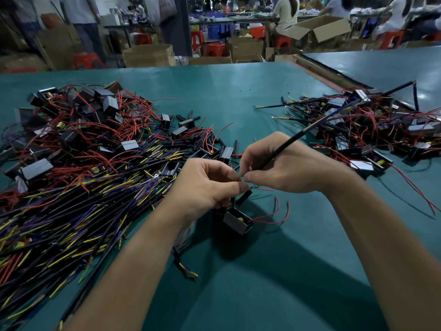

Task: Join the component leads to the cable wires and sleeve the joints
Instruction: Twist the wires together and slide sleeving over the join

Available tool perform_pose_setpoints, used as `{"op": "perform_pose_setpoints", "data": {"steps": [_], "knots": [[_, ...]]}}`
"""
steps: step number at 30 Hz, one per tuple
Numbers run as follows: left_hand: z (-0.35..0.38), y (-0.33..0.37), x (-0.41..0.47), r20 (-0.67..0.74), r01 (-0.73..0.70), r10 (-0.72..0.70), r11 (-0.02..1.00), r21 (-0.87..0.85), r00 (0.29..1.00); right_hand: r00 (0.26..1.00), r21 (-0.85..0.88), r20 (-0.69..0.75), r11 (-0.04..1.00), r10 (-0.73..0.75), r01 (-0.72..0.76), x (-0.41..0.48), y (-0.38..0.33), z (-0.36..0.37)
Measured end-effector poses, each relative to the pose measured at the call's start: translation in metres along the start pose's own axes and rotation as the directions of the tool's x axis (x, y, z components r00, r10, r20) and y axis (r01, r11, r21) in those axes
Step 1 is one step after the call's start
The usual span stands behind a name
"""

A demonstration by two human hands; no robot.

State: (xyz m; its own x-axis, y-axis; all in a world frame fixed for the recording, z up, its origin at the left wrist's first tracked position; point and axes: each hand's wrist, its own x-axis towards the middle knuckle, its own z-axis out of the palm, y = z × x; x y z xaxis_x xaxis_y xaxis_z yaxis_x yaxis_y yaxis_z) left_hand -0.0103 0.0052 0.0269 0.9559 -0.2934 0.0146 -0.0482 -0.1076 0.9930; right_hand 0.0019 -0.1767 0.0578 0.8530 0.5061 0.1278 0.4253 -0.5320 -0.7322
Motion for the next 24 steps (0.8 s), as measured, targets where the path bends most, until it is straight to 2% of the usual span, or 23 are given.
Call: {"op": "perform_pose_setpoints", "data": {"steps": [6, 19, 24], "knots": [[-0.0033, -0.0021, 0.0, -0.035, -0.003, 0.001, 0.999, -0.045, 0.999, 0.999, 0.041, -0.036, 0.999, 0.008, -0.007, 0.001, 0.0023, -0.0005], [-0.0082, 0.0, -0.0003, -0.001, 0.019, -0.019, 0.999, -0.032, 1.0, 0.997, 0.106, -0.08, 0.994, 0.001, 0.007, 0.0032, 0.0037, 0.0022], [-0.0092, 0.0033, -0.0017, 0.014, 0.032, -0.032, 0.999, -0.034, 0.999, 0.998, 0.121, -0.055, 0.993, 0.001, 0.006, 0.0028, 0.0037, 0.0027]]}}
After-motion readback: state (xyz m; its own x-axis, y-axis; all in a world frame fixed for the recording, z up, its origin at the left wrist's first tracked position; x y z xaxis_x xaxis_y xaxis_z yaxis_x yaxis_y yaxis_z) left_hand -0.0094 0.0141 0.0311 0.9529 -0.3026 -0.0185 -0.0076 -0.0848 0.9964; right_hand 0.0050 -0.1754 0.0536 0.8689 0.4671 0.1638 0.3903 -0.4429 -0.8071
